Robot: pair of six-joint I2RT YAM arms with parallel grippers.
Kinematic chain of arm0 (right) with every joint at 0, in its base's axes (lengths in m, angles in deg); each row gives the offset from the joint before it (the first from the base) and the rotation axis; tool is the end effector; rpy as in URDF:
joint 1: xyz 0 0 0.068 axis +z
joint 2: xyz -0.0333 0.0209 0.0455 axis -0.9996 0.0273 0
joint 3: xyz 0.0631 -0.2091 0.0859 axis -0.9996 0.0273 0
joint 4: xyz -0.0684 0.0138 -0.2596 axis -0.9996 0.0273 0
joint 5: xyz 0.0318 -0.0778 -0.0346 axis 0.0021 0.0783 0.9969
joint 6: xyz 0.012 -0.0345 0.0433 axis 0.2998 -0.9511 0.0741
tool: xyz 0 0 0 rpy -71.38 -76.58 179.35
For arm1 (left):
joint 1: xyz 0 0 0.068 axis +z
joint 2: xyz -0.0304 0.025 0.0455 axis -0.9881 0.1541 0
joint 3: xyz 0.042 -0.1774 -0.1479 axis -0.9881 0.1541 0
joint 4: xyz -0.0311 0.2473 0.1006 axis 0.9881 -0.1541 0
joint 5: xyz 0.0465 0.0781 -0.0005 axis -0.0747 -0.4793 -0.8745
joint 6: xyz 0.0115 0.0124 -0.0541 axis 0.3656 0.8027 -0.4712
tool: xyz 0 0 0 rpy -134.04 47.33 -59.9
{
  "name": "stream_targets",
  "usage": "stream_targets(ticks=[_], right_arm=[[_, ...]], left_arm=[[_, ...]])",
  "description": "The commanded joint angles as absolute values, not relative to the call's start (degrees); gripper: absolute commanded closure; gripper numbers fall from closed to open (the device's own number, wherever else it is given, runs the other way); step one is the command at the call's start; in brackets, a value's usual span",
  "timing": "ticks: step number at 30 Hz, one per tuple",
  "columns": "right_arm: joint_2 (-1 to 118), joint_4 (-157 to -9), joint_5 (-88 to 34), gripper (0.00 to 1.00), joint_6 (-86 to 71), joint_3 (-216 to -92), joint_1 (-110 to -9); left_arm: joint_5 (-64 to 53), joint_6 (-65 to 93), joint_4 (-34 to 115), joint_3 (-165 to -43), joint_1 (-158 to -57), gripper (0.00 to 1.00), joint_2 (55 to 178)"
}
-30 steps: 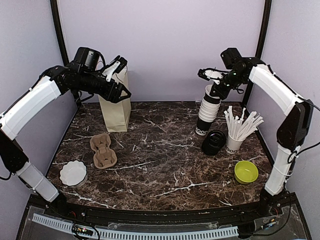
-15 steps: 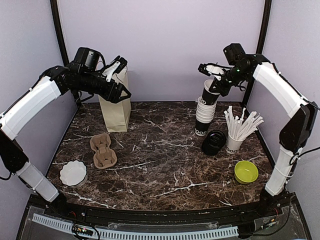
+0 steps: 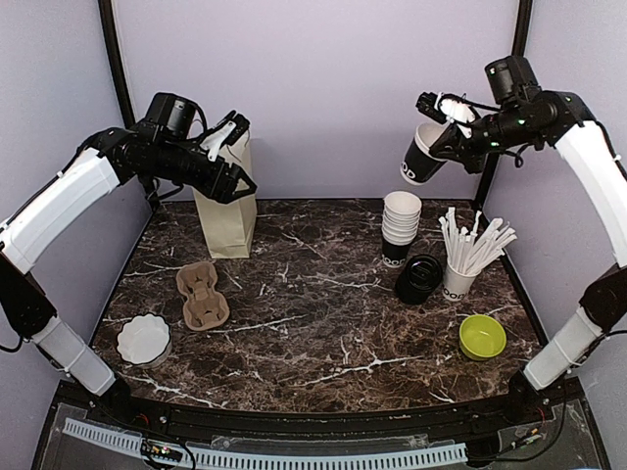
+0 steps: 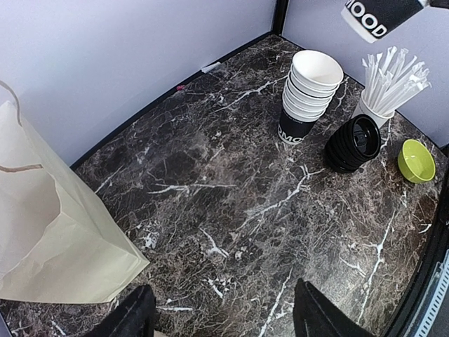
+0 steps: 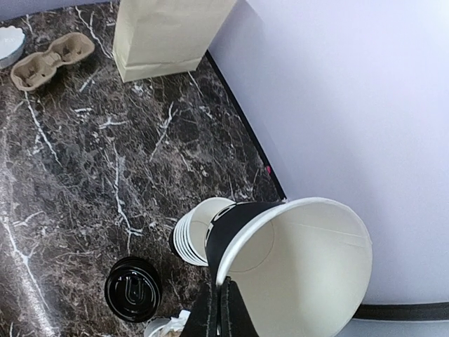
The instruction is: Pack the takeout coffee
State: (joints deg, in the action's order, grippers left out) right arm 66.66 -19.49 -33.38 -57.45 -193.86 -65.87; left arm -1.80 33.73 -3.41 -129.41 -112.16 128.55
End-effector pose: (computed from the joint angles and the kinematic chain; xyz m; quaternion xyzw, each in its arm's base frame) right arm 0.2780 0.1260 0.4355 -0.5302 0.7182 0.0322 0.4495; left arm 0.2902 -0.1842 0.3828 0.3357 0.8021 -0.1870 0.4571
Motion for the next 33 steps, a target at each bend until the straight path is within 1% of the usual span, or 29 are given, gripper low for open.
stream_targets(ticks=[1, 5, 10, 12, 14, 18, 22, 33], right_arm=[[67.0, -16.7, -42.5, 1.00, -58.8, -194.9, -63.7], [67.5, -18.2, -41.1, 1.00, -59.3, -191.9, -56.7], [68.1, -21.7, -40.0, 1.00, -58.7, -183.6, -46.2], [68.7, -23.7, -40.1, 1.00, -57.7, -179.9, -42.2], [69.8, -26.1, -39.6, 1.00, -56.5, -176.6, -38.8], [72.6, -31.9, -34.1, 1.00, -53.0, -171.8, -32.2], [75.2, -37.3, -28.6, 1.00, -50.9, -168.6, -28.9], [79.8, -42.3, -26.4, 1.00, -50.5, -165.0, -26.8]], left_arm=[[-1.2, 32.8, -5.3, -132.1, -112.3, 0.30, 128.0], [-3.6, 32.1, -4.9, -132.4, -112.3, 0.30, 127.9], [-16.0, 31.1, -2.2, -131.9, -112.3, 0.30, 128.2], [-18.4, 30.8, -1.0, -132.1, -112.2, 0.29, 128.3], [-19.2, 30.5, 0.1, -132.3, -112.3, 0.29, 128.4], [-17.4, 29.9, 1.5, -132.0, -112.3, 0.29, 128.1], [-15.6, 29.5, 2.5, -129.8, -112.3, 0.29, 126.9], [-14.1, 29.6, 3.6, -124.6, -112.3, 0.28, 124.9]])
